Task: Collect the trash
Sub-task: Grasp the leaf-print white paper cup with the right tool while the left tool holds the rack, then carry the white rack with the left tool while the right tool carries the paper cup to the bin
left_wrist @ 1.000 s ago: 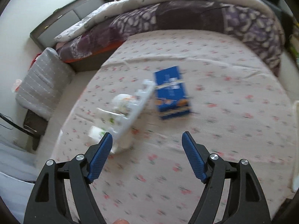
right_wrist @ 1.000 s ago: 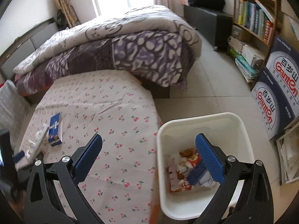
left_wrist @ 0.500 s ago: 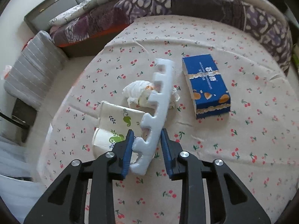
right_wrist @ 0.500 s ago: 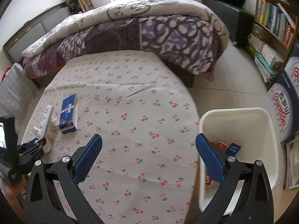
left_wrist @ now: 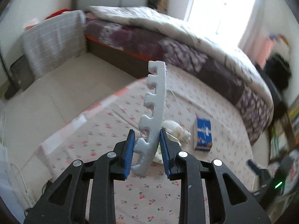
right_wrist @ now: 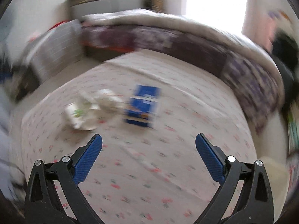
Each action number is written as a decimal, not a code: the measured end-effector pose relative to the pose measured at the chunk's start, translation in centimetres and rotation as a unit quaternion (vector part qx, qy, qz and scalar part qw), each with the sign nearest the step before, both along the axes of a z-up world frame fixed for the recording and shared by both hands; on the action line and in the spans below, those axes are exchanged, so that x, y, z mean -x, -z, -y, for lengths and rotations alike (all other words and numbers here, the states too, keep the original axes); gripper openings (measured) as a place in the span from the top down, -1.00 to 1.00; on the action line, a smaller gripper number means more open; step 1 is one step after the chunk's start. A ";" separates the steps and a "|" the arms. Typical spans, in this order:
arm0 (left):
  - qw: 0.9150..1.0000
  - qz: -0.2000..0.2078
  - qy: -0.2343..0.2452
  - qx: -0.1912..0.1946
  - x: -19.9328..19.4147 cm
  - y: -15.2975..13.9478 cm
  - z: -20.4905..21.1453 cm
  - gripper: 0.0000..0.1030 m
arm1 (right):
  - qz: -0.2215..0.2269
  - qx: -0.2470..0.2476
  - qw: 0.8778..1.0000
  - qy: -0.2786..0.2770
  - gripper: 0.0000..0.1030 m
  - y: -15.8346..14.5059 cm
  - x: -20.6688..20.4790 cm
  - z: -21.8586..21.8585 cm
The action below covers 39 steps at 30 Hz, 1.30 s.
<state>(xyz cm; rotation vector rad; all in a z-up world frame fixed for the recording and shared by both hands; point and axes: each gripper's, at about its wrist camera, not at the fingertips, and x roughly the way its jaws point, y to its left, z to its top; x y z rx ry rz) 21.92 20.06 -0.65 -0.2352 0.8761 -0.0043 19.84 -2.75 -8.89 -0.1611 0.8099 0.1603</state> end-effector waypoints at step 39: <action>0.996 0.026 -0.083 0.034 2.5 -1.3 -6.6 0.45 | 0.032 -0.003 0.994 -0.104 0.27 -2.2 -5.0 -12.1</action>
